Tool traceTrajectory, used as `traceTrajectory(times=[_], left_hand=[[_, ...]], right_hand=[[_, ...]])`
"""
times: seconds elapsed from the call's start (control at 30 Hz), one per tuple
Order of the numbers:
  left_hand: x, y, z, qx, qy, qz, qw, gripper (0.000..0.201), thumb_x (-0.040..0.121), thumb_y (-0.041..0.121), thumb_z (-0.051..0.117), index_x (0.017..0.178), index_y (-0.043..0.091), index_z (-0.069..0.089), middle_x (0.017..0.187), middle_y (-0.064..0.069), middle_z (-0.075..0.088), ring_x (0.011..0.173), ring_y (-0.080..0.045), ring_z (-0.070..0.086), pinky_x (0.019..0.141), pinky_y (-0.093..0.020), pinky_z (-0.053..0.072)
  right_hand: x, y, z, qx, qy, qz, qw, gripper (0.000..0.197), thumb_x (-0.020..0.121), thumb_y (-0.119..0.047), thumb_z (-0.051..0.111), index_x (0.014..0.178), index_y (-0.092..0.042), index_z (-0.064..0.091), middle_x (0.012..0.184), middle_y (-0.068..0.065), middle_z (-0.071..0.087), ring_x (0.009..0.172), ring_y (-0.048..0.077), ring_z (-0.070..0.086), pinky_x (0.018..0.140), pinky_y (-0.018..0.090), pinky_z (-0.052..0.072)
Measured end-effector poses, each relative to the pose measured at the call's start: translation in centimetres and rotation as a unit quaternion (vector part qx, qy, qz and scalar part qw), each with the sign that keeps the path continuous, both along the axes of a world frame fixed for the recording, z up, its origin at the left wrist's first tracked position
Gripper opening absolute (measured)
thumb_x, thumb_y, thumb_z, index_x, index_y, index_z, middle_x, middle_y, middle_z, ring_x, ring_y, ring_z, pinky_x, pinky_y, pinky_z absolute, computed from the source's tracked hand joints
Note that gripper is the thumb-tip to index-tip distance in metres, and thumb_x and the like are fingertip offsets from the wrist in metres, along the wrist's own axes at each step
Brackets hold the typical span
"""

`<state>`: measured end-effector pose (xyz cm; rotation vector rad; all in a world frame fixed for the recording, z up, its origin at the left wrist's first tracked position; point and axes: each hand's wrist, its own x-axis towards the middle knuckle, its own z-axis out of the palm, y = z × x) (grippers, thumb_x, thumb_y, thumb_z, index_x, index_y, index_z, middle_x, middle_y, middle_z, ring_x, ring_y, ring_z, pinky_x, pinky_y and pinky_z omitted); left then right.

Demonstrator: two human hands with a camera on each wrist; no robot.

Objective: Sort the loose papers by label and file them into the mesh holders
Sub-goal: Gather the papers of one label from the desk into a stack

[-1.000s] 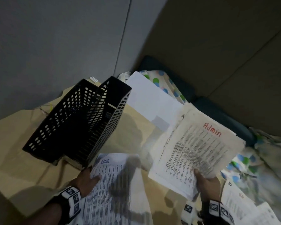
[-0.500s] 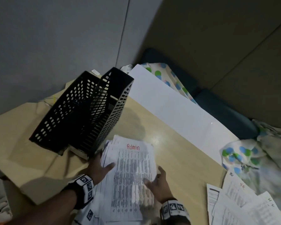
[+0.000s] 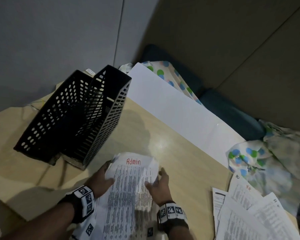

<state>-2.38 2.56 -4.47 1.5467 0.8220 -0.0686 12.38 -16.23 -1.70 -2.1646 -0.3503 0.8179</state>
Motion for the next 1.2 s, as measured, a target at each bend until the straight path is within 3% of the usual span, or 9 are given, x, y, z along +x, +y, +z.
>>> traceTrajectory(times=[0.07,0.17,0.33,0.47,0.7,0.8,0.93,1.07,1.2], left_hand=[[0.3,-0.2,0.3,-0.008,0.009,-0.009,1.0,0.068,0.077,0.006,0.059,0.135,0.035,0.037,0.104,0.002,0.068,0.088,-0.016,0.067,0.074,-0.032,0.055],[0.8,-0.6,1.1,-0.02,-0.023,-0.022,0.999,0.072,0.076,-0.003,0.061,0.133,0.032,0.036,0.105,0.006,0.065,0.084,-0.014,0.067,0.076,-0.033,0.055],[1.8,-0.1,1.7,0.009,-0.108,-0.03,0.994,0.081,0.077,-0.006,0.062,0.132,0.047,0.037,0.127,0.014,0.048,0.098,0.028,0.048,0.076,0.001,0.042],[2.4,0.1,1.8,0.047,-0.104,-0.027,0.993,0.066,0.075,0.003,0.064,0.096,0.064,0.051,0.111,0.01,0.058,0.093,0.007,0.058,0.073,-0.011,0.047],[3.1,0.4,1.7,0.074,-0.128,-0.066,0.987,0.065,0.078,0.002,0.064,0.104,0.061,0.052,0.113,0.008,0.057,0.102,0.004,0.057,0.082,-0.014,0.048],[3.5,0.6,1.6,0.12,-0.109,-0.088,0.983,0.054,0.076,0.01,0.062,0.096,0.06,0.053,0.107,0.011,0.057,0.099,0.0,0.057,0.085,-0.025,0.05],[3.6,0.6,1.8,0.143,-0.081,-0.125,0.979,0.073,0.079,0.003,0.052,0.11,0.067,0.037,0.109,0.014,0.053,0.1,-0.007,0.057,0.082,-0.018,0.049],[3.5,0.7,1.5,0.167,-0.086,-0.146,0.971,0.055,0.077,0.009,0.055,0.088,0.062,0.05,0.106,0.01,0.055,0.097,-0.007,0.059,0.089,-0.028,0.05],[2.7,0.9,0.6,0.176,-0.074,-0.108,0.976,0.044,0.08,0.012,0.062,0.083,0.054,0.051,0.1,0.008,0.059,0.089,-0.002,0.06,0.071,-0.007,0.048]], right_hand=[[0.7,-0.1,0.3,0.031,0.003,-0.053,0.998,0.09,0.087,-0.011,0.067,0.151,-0.021,0.005,0.143,-0.006,0.018,0.131,0.012,0.029,0.11,0.037,0.03],[1.7,0.5,0.4,-0.019,-0.07,0.006,0.997,0.073,0.091,-0.026,0.061,0.149,-0.029,0.017,0.132,-0.006,0.023,0.113,0.01,0.035,0.101,0.027,0.034],[1.6,1.3,-0.4,-0.074,-0.118,0.122,0.983,0.05,0.092,-0.034,0.058,0.139,-0.025,0.041,0.135,0.008,0.033,0.096,0.012,0.044,0.087,0.02,0.041],[2.0,1.8,-0.8,-0.084,-0.111,0.086,0.987,0.061,0.092,-0.038,0.056,0.146,-0.032,0.029,0.127,-0.001,0.037,0.099,0.01,0.043,0.091,0.028,0.043],[2.6,2.5,-0.5,-0.118,-0.132,0.111,0.978,0.062,0.092,-0.043,0.055,0.146,-0.032,0.028,0.129,0.001,0.04,0.112,0.019,0.052,0.091,0.03,0.045],[2.9,2.7,-0.7,-0.163,-0.145,0.133,0.967,0.047,0.092,-0.041,0.053,0.136,-0.025,0.044,0.126,0.003,0.044,0.091,0.014,0.055,0.088,0.03,0.049],[2.8,2.1,-1.1,-0.16,-0.148,0.128,0.968,0.031,0.091,-0.04,0.056,0.117,-0.023,0.053,0.121,0.001,0.042,0.079,0.008,0.052,0.084,0.029,0.052],[2.7,1.9,-1.5,-0.159,-0.15,0.156,0.963,0.037,0.092,-0.043,0.053,0.125,-0.027,0.049,0.122,-0.002,0.04,0.085,0.01,0.051,0.084,0.028,0.05],[2.4,1.6,-1.7,-0.153,-0.149,0.178,0.961,0.029,0.093,-0.043,0.051,0.119,-0.029,0.051,0.118,-0.002,0.041,0.081,0.01,0.056,0.08,0.035,0.055]])
